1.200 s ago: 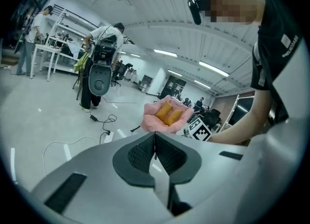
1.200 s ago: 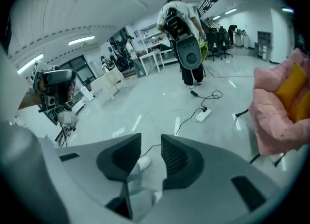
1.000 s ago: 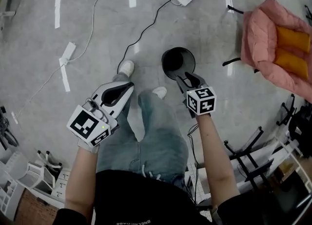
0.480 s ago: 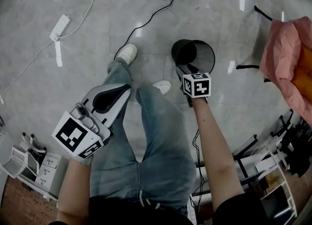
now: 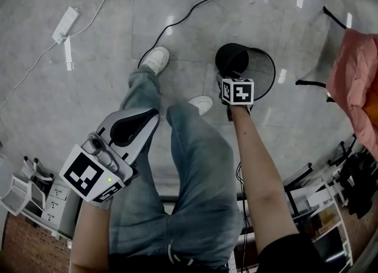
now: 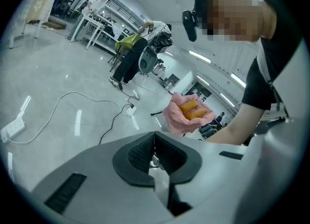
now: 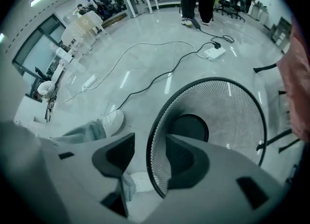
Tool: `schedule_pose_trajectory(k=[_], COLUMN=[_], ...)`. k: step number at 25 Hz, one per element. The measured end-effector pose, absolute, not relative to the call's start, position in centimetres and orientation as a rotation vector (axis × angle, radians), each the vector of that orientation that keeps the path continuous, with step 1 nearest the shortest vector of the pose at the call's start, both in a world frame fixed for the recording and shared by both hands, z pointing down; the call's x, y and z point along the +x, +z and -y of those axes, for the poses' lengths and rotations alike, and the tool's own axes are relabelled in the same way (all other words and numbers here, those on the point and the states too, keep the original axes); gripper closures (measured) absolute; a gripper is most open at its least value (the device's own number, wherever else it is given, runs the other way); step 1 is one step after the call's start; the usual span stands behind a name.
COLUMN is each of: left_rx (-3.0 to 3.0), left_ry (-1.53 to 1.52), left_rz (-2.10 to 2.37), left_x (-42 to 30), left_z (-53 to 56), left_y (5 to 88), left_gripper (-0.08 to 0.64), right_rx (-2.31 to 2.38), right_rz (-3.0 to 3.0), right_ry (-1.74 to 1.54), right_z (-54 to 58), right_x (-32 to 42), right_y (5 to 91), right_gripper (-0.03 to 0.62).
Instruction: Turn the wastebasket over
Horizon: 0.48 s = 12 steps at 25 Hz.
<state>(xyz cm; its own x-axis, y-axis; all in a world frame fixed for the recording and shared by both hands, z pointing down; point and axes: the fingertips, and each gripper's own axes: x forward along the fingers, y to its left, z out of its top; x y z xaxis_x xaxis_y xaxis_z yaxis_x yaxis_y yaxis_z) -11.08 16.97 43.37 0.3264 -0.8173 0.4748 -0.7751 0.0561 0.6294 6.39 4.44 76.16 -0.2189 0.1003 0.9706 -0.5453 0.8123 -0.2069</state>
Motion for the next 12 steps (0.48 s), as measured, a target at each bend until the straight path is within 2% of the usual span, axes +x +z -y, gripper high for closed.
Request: schedule_pose_trajectory(k=[5, 8, 12], left_rx=[1.700, 1.699, 1.696], left_ry=[-0.060, -0.059, -0.057], left_rz=[1.409, 1.392, 1.376], left_x=[-11.6, -12.0, -13.0], left_z=[-17.0, -16.9, -17.1], left_y=[44.6, 45.0, 45.3], left_gripper=[0.546, 0.546, 0.546], right_rx=[0.375, 0.433, 0.524], right_rz=[1.680, 1.678, 1.664], right_ry=[0.624, 0.595, 0.592], right_z=[-4.8, -4.4, -4.3], right_x=[6.2, 6.2, 6.5], right_y=[77.4, 77.5, 77.6], right_gripper=[0.392, 0.512, 0.526])
